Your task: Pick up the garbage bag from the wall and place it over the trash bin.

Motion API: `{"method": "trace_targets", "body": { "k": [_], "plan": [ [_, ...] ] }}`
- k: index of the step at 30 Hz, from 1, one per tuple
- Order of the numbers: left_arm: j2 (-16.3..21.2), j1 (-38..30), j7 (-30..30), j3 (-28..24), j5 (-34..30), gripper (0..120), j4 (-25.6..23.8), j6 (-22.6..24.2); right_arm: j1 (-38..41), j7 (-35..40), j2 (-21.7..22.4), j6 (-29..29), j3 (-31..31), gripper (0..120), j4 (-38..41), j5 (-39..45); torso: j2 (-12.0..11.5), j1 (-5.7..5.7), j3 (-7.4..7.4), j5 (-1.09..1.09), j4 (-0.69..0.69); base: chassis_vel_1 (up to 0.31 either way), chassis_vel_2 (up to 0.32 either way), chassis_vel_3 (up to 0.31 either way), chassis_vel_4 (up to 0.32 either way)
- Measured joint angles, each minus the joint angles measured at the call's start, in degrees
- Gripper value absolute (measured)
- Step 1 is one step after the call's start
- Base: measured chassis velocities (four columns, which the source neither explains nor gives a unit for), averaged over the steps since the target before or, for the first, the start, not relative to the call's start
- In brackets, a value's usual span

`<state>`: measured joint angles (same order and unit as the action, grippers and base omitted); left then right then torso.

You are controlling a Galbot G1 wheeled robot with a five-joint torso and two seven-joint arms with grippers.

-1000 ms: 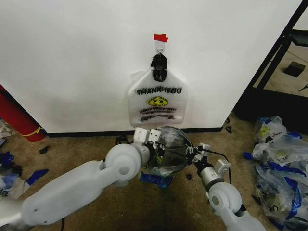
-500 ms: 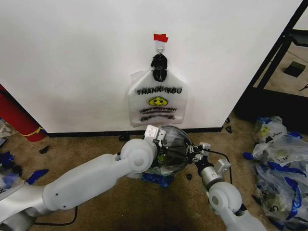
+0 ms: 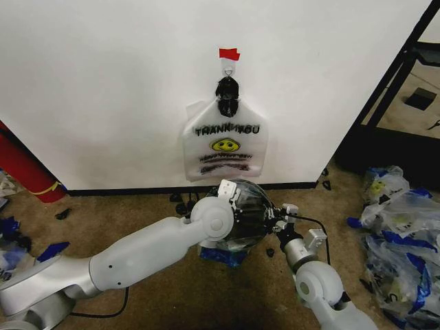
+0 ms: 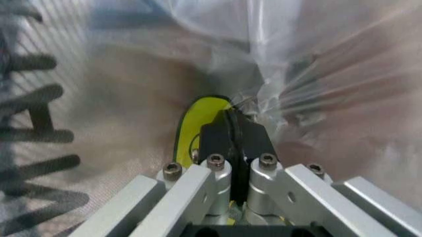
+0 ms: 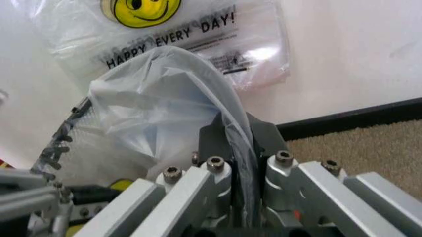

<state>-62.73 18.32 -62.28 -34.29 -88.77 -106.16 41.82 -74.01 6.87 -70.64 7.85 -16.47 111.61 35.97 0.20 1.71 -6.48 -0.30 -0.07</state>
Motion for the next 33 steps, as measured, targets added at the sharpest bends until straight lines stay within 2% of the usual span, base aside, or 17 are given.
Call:
{"method": "trace_targets", "body": {
  "k": [9,21,33],
  "plan": [
    [-0.6,0.7,-1.2,-0.7,0.7,0,1.1,0.3,0.0,-0.1,-0.4,-0.1,0.4,1,0.0,-0.3,0.0,0.0,0.0,0.01,0.0,0.0,0.0,0.0,0.0],
    [-3.9,-0.1,-1.3,-2.1,1.7,0,7.0,0.4,0.0,-0.7,-0.5,-0.7,1.2,1,0.5,-2.0,0.0,0.0,0.0,0.01,0.0,0.0,0.0,0.0,0.0],
    [-6.1,-0.5,-0.8,-2.9,1.8,0,9.9,0.2,0.1,-0.9,-0.4,-1.1,1.5,1,0.7,-2.8,0.0,0.0,0.0,0.01,-0.01,0.0,0.0,0.0,0.0]
  ]
}}
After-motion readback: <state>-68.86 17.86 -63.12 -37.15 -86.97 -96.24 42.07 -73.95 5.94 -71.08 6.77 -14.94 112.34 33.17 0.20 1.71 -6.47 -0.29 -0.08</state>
